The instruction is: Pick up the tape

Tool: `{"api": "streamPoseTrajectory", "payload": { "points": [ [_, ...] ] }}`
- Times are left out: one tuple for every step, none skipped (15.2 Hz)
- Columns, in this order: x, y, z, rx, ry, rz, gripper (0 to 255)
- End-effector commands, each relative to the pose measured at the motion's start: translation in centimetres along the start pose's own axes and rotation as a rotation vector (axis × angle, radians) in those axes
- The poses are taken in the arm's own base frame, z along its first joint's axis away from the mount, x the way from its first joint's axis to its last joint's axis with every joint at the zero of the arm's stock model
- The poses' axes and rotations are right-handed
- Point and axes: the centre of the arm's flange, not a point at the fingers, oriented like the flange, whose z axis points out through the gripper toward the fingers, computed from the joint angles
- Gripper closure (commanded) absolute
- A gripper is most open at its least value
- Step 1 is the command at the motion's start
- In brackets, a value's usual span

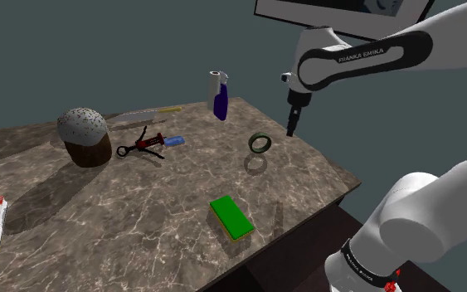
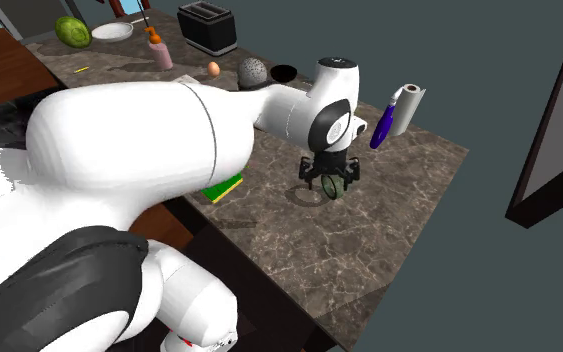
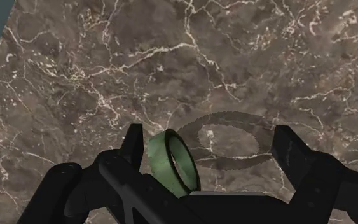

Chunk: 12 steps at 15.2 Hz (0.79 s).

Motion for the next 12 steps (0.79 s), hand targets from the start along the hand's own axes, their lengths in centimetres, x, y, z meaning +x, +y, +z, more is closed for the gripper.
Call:
{"api": "streamPoseTrajectory", "payload": {
  "points": [
    [1.6,1.0,1.7,-0.006,0.011,-0.093,0],
    [2.4,1.6,2.5,-0.008,0.016,-0.136,0],
    [3.2,2.1,3.3,-0.01,0.02,-0.18,0],
    [4.1,2.5,4.1,-0.012,0.025,-0.223,0],
    [5.0,3.0,4.9,-0.014,0.029,-0.266,0],
    [5.9,3.4,5.7,-0.015,0.034,-0.309,0],
    [6.8,3.7,6.4,-0.017,0.039,-0.352,0],
    [7.8,4.0,7.2,-0.019,0.043,-0.395,0],
    [7.9,4.1,7.3,-0.02,0.044,-0.401,0],
    [7.9,4.0,7.8,-0.02,0.044,-0.401,0],
    [8.0,4.0,8.4,-0.02,0.044,-0.401,0],
    [8.0,3.9,8.9,-0.02,0.044,-0.401,0]
  ]
}}
